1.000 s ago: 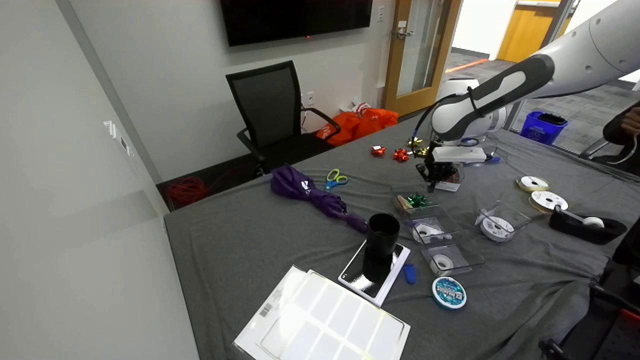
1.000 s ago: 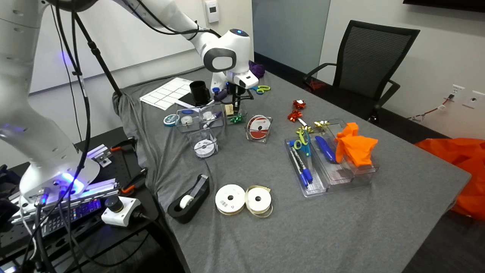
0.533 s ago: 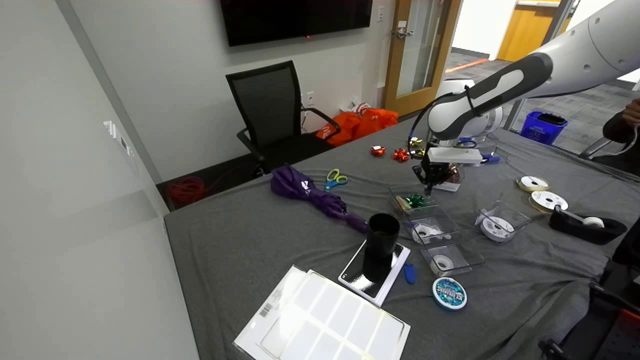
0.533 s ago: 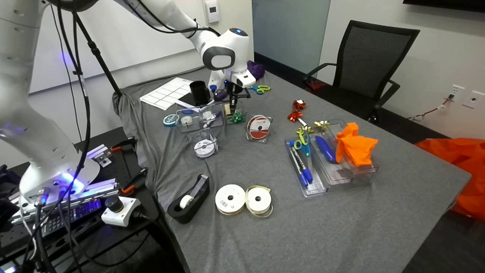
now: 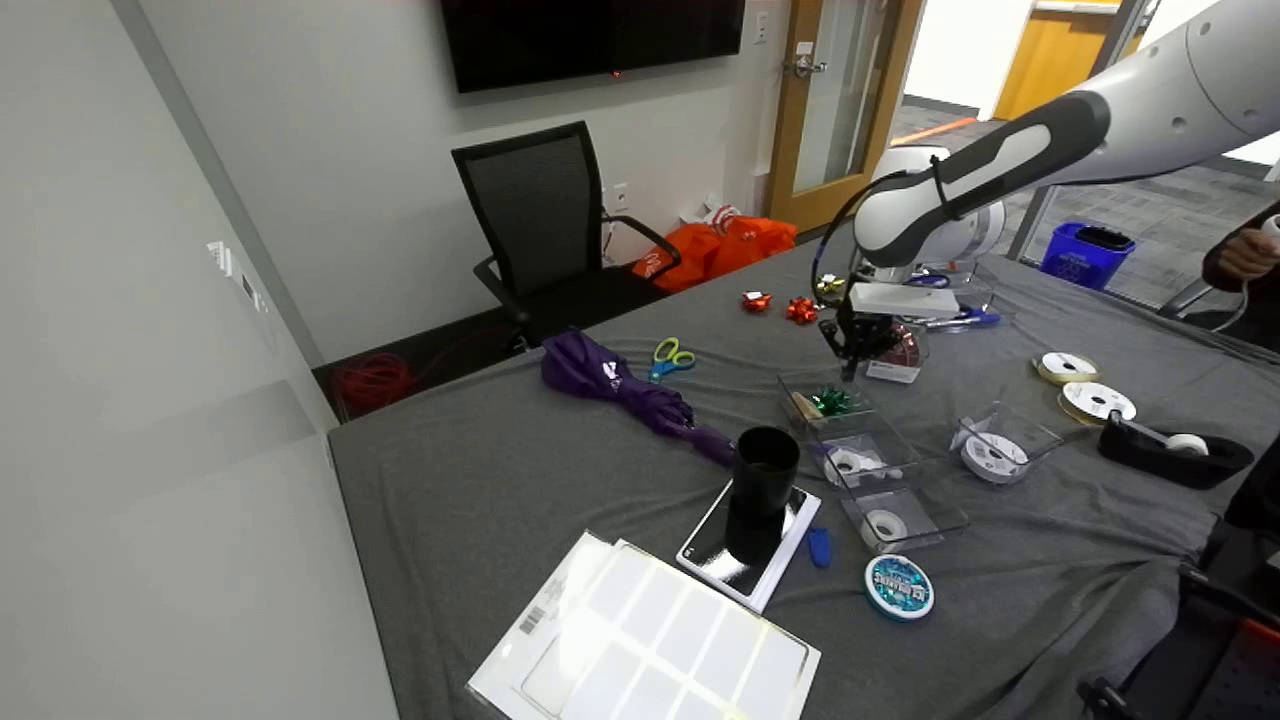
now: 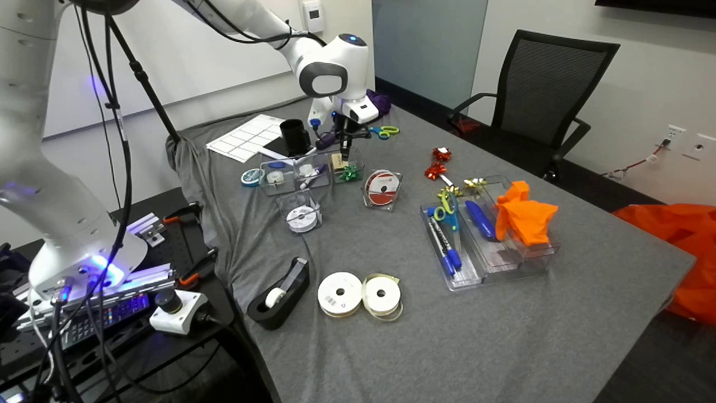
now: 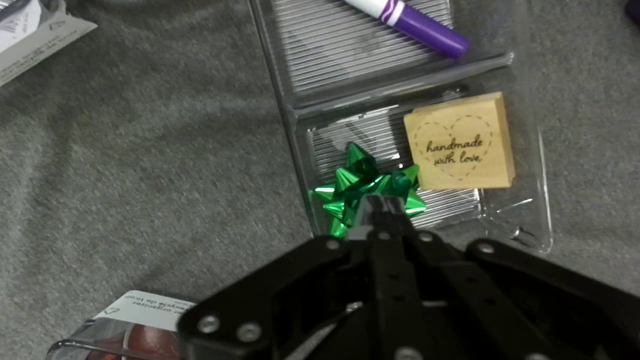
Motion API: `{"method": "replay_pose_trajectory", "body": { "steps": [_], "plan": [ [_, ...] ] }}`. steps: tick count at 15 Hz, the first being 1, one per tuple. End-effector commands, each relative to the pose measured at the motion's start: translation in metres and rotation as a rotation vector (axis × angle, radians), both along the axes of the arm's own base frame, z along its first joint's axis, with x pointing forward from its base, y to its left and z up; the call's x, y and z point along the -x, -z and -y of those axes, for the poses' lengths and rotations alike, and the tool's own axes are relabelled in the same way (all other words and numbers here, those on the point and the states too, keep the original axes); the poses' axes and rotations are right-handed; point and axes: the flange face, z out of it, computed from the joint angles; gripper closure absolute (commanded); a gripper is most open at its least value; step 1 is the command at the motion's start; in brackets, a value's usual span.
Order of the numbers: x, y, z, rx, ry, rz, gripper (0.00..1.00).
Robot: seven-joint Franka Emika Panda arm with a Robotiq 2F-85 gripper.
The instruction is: Remove the red and green ribbon from the top compartment of the clear case on the left and put them on the table
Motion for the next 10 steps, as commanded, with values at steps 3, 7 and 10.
{"method": "replay_pose_trajectory", "body": {
  "steps": [3,7,10],
  "plan": [
    [-0.017,0.016,0.005,-0.002,0.054,0.027,0.83],
    [-0.026,0.033,0.004,-0.011,0.081,0.035,0.96],
    [-0.028,0.042,0.005,-0.003,0.089,0.028,0.68]
  ]
}}
